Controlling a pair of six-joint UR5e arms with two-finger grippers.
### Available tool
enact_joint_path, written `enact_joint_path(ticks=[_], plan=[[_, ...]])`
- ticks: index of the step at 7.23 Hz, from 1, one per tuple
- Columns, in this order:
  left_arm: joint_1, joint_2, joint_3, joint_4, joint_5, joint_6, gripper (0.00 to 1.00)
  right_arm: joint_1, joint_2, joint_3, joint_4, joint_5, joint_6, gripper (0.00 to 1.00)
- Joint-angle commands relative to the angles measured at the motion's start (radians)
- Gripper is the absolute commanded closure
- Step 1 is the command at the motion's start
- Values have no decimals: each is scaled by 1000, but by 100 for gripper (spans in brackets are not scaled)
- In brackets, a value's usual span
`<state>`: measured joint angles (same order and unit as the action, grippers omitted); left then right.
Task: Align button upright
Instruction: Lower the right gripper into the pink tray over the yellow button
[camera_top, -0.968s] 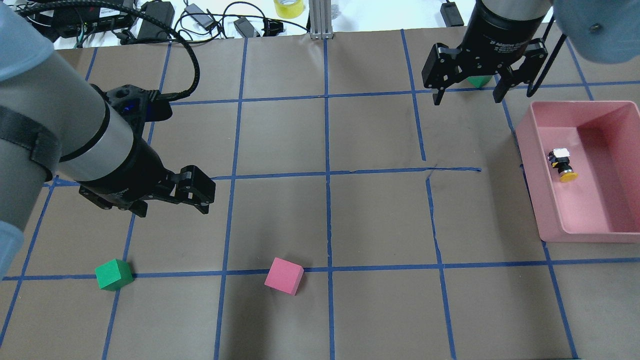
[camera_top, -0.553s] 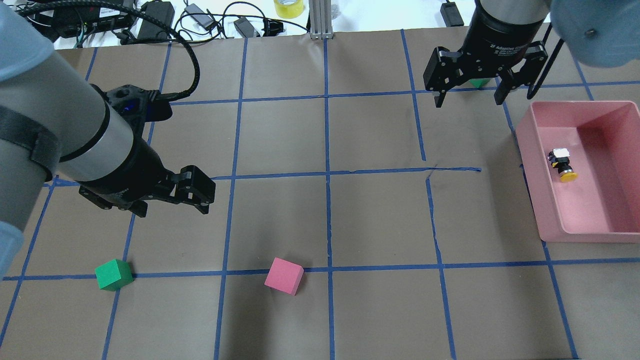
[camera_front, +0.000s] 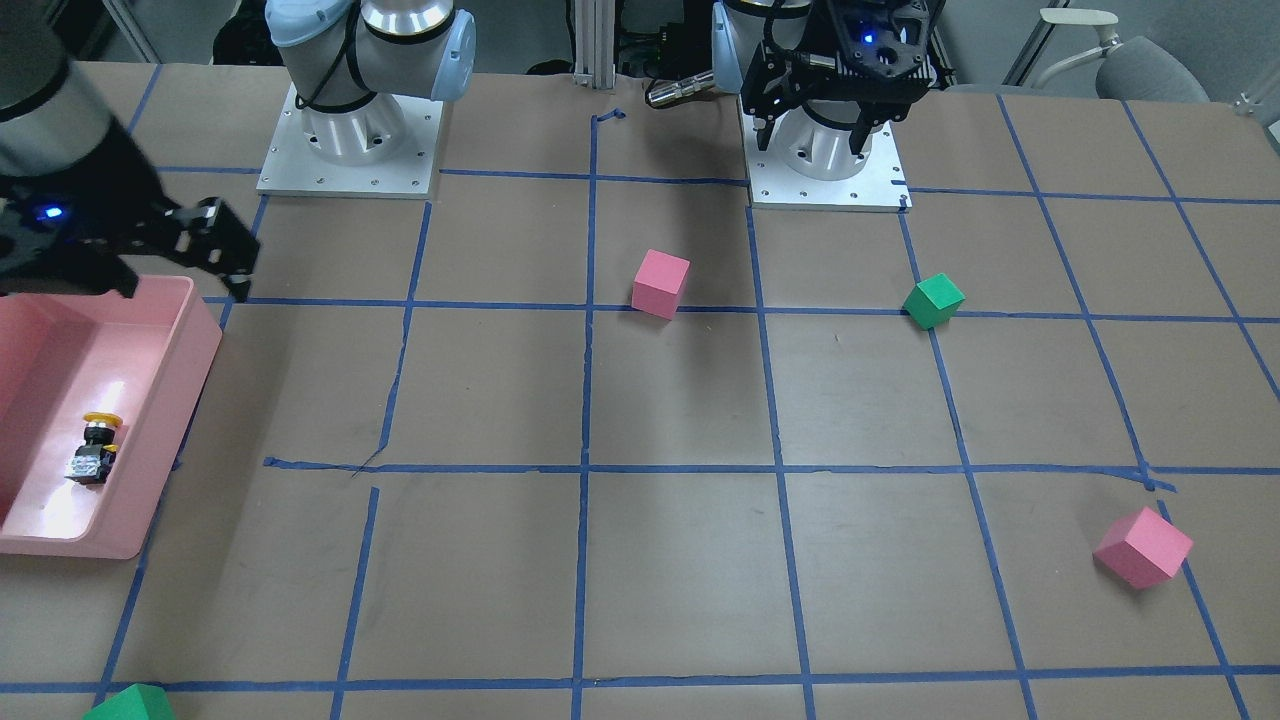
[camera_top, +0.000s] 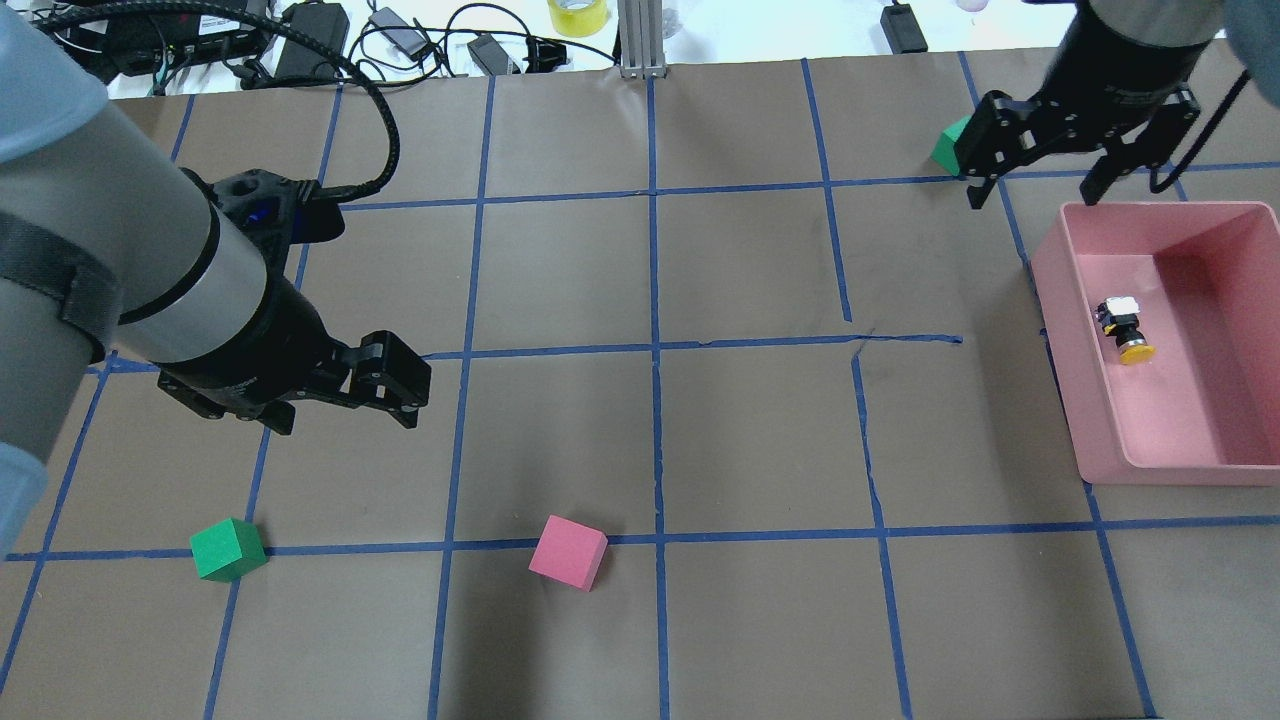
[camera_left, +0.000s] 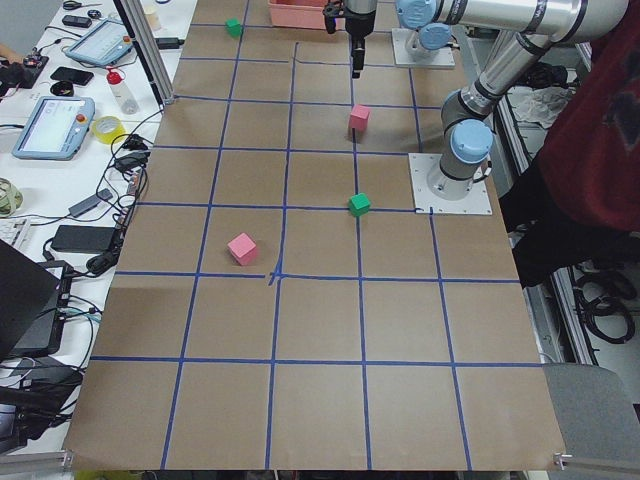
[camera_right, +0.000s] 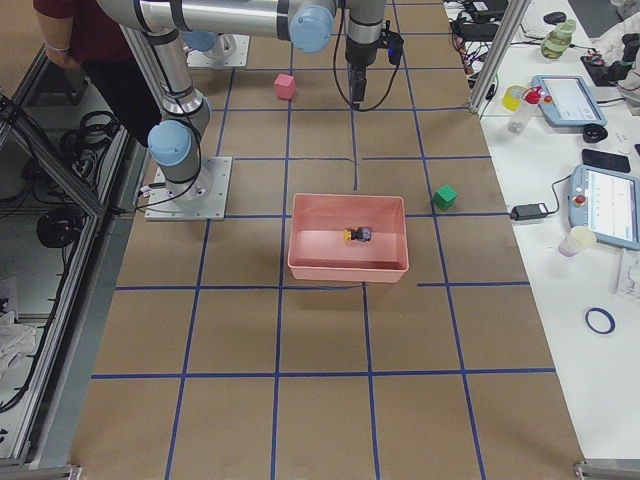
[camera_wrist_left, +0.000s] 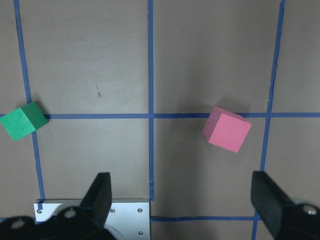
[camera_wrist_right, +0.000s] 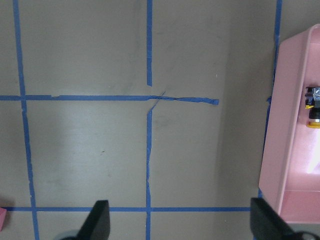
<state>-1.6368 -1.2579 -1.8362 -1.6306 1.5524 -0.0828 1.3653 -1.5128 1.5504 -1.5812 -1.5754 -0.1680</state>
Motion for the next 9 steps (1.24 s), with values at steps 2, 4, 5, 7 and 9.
enact_joint_path(ticks=[2, 4, 5, 7, 9], plan=[[0, 0, 0, 0, 2, 0, 0, -217, 73, 65, -152, -3, -224, 0], [0, 0, 0, 0, 0, 0, 0, -299, 158, 126, -328, -6, -335, 0], [0, 0, 0, 0, 0, 0, 0, -320, 181, 167, -408, -17, -337, 0], [0, 0, 0, 0, 0, 0, 0, -354, 241, 220, -502, -43, -327, 0], [0, 0, 0, 0, 2, 0, 0, -361, 266, 249, -543, -118, -323, 0]])
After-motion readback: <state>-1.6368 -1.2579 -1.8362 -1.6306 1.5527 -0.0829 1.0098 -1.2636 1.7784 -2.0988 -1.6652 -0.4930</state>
